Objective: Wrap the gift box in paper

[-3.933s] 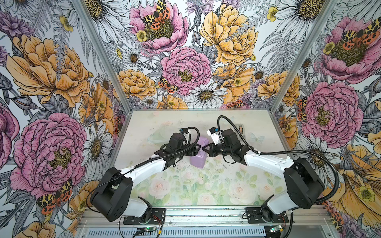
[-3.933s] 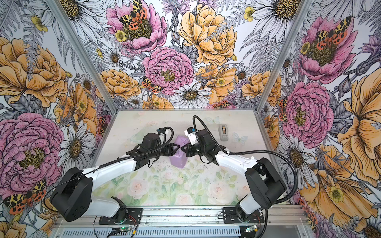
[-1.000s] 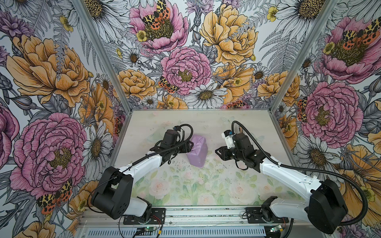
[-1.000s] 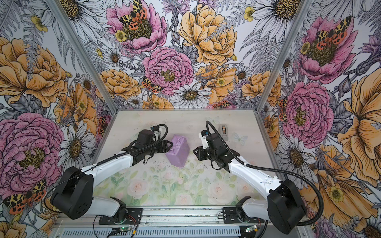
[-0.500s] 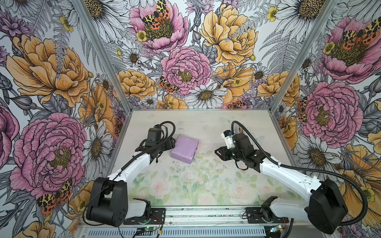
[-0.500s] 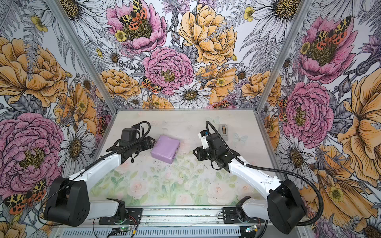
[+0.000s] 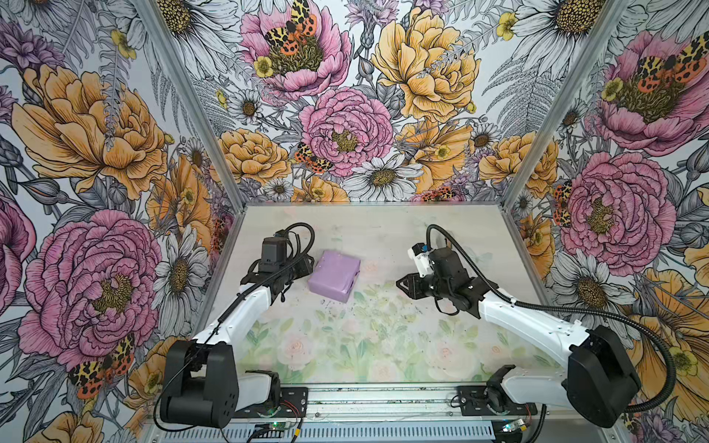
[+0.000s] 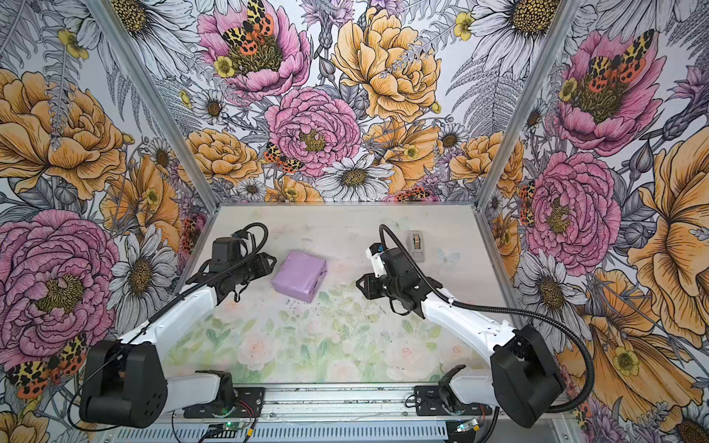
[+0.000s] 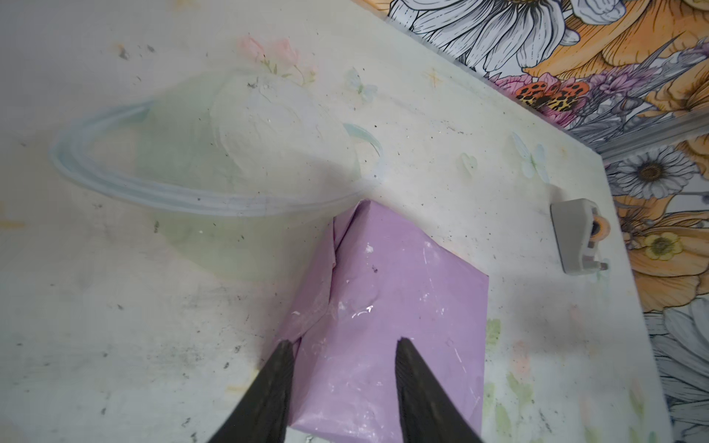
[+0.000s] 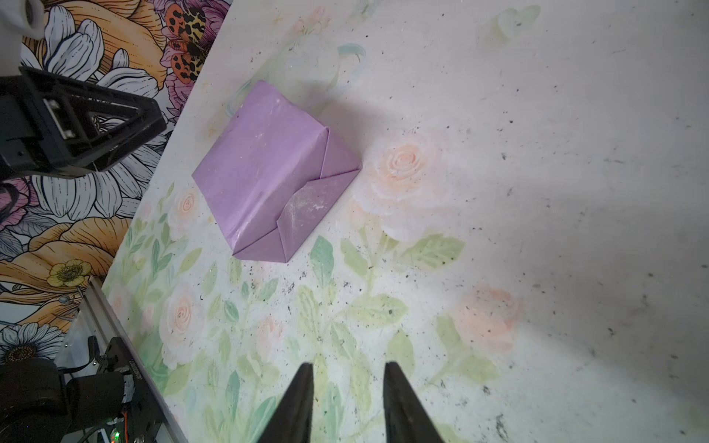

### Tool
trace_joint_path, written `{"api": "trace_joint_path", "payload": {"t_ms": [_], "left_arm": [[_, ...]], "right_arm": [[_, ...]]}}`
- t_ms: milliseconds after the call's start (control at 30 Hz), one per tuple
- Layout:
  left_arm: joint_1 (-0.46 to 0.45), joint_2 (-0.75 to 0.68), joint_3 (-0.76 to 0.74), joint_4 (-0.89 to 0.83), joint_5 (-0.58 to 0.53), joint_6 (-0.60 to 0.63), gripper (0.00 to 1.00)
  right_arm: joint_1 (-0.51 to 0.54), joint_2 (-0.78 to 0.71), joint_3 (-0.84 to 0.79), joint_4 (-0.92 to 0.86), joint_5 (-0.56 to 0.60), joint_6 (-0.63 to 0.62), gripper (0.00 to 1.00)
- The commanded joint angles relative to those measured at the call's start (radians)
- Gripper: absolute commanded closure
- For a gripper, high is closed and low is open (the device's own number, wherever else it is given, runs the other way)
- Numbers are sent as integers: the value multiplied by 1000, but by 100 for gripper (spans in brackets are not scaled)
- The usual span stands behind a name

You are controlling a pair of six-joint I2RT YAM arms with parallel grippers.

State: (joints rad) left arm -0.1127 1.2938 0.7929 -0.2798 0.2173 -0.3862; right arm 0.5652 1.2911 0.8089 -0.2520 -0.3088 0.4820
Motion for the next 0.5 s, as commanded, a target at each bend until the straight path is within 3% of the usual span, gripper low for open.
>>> {"api": "trace_joint_path", "payload": {"t_ms": [0,200,467], "left_arm": [[-3,41,33,54,70,12,68],[-20,159,100,83,97,10,86],[-62,254,138,110,105,-3,93]], "right_arm": [[-1,11,34,34,-15,10,67],[2,14,33,39,-18,10,67],[-1,8,32,39,-16,7,67]]}}
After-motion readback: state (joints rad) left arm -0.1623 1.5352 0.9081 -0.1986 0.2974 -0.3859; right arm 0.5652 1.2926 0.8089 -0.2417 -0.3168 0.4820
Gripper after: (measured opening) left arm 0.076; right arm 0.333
